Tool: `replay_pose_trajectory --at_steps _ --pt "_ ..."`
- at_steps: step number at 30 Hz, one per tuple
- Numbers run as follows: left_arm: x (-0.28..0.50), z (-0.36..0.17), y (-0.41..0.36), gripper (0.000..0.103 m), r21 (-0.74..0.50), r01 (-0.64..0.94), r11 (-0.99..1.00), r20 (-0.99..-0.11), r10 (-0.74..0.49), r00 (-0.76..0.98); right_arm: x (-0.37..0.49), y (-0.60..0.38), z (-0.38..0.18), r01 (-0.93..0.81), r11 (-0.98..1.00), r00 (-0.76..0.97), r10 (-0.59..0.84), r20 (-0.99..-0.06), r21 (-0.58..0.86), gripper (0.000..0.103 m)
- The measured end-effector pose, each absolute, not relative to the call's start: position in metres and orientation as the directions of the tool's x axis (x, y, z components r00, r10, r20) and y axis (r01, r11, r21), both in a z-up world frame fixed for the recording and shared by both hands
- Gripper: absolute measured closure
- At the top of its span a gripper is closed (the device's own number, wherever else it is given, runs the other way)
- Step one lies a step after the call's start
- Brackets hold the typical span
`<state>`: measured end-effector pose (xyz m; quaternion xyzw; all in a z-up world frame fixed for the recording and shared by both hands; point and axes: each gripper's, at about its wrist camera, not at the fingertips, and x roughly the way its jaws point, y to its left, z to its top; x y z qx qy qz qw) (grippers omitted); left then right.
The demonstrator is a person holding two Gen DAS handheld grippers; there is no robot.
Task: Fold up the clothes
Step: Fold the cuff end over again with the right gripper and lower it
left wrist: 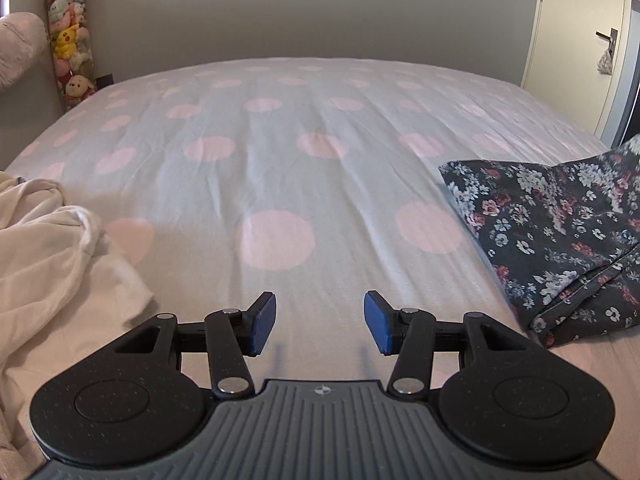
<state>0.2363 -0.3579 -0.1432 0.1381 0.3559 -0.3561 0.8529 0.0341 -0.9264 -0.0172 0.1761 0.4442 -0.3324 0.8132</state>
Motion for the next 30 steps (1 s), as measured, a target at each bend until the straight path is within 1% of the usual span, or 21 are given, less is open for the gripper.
replay_pose_trajectory --at_steps 6,11,13,15,17,18,20,24,30 --pt "0.228 -0.15 -0.4 0.056 0.001 0.762 0.648 -0.75 -0.503 0.429 0.021 -0.959 -0.093 0.726 0.688 0.345 -0.334 -0.877 0.024 0.085" --pt "0.224 -0.146 -0.428 0.056 -0.012 0.779 0.627 -0.756 -0.516 0.403 0.011 -0.969 -0.123 0.711 0.7 0.377 -0.301 -0.876 0.065 0.083" --pt "0.223 -0.144 -0.434 0.056 -0.02 0.778 0.627 -0.758 -0.518 0.397 0.007 -0.971 -0.126 0.705 0.705 0.389 -0.294 -0.873 0.077 0.077" --pt "0.222 -0.141 -0.438 0.056 -0.014 0.777 0.629 -0.764 -0.508 0.397 0.002 -0.973 -0.124 0.7 0.71 0.398 -0.302 -0.866 0.073 0.061" --pt "0.22 -0.138 -0.44 0.056 0.014 0.777 0.629 -0.767 -0.491 0.412 -0.005 -0.975 -0.119 0.688 0.722 0.416 -0.303 -0.857 0.078 0.052" --pt "0.218 -0.136 -0.44 0.056 0.028 0.777 0.629 -0.767 -0.485 0.42 -0.009 -0.976 -0.118 0.68 0.728 0.425 -0.296 -0.855 0.085 0.05" --pt "0.216 -0.134 -0.437 0.056 0.044 0.774 0.632 -0.767 -0.475 0.431 -0.018 -0.98 -0.117 0.674 0.729 0.439 -0.268 -0.857 0.118 0.047" --pt "0.214 -0.132 -0.424 0.056 0.052 0.745 0.665 -0.768 -0.451 0.456 -0.038 -0.993 -0.126 0.7 0.675 0.473 -0.193 -0.859 0.234 0.041" --pt "0.218 -0.141 -0.403 0.056 0.046 0.698 0.714 -0.778 -0.413 0.474 -0.05 -1.01 -0.153 0.723 0.56 0.525 -0.066 -0.848 0.404 0.042"
